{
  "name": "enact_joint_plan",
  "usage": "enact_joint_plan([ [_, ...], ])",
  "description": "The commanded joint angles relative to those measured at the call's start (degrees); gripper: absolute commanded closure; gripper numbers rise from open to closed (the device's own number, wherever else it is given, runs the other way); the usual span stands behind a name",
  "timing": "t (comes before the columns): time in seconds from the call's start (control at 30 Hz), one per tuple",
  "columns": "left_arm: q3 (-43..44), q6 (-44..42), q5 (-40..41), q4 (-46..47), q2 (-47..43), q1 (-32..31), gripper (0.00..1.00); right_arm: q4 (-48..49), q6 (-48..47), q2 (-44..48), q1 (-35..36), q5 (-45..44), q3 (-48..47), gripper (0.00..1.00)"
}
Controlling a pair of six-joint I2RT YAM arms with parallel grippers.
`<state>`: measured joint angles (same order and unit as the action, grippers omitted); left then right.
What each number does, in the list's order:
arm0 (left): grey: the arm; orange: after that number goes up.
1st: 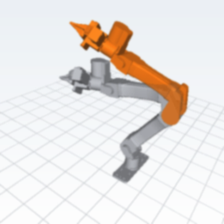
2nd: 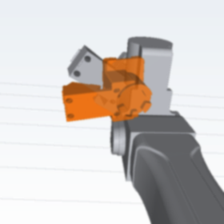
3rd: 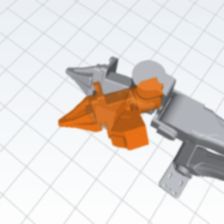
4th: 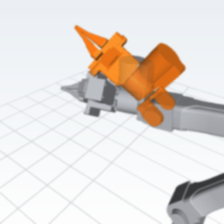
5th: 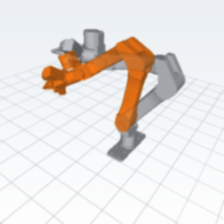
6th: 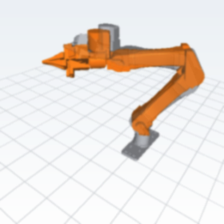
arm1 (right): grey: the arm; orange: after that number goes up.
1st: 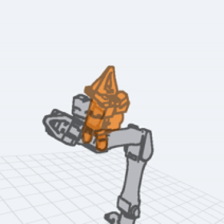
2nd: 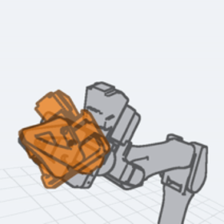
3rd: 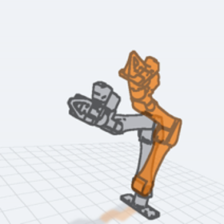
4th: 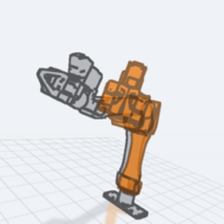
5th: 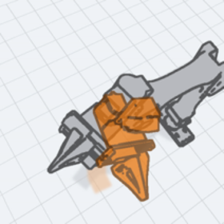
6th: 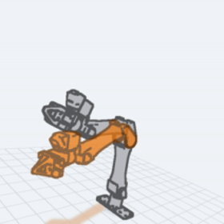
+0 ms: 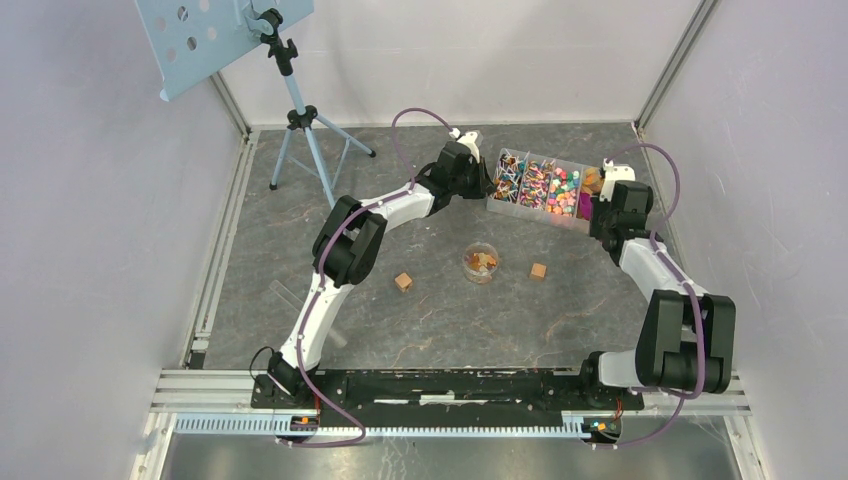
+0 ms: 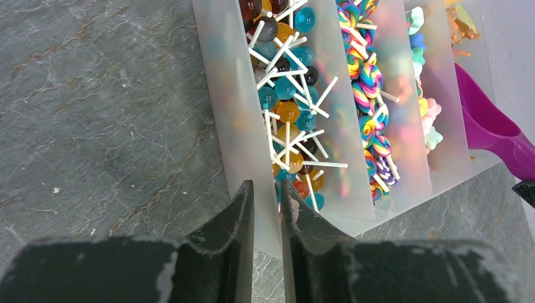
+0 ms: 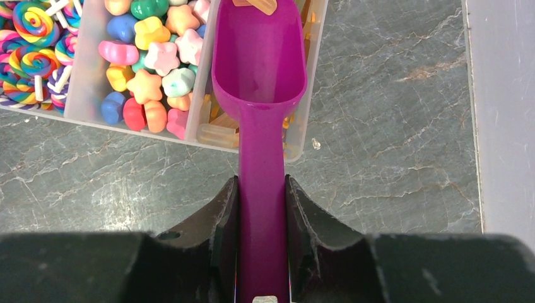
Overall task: Pack the candies
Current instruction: Scoop the fake candies from the storage box.
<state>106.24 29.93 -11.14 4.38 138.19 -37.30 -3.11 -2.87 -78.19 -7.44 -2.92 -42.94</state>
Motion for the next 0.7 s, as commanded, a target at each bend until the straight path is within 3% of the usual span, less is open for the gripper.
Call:
enact_joint_plan([
  [0.0, 1.61, -0.70, -5.22, 1.33, -0.69, -0.32, 0.98, 2.71, -0.69, -1.41, -0.46, 1.50, 0.32, 1.00],
  [0.67, 1.26, 0.82, -5.56, 2.39, -0.78, -0.32, 0.96, 11.92, -3.57, 0.60, -0.42, 0.48, 6.99, 1.00],
])
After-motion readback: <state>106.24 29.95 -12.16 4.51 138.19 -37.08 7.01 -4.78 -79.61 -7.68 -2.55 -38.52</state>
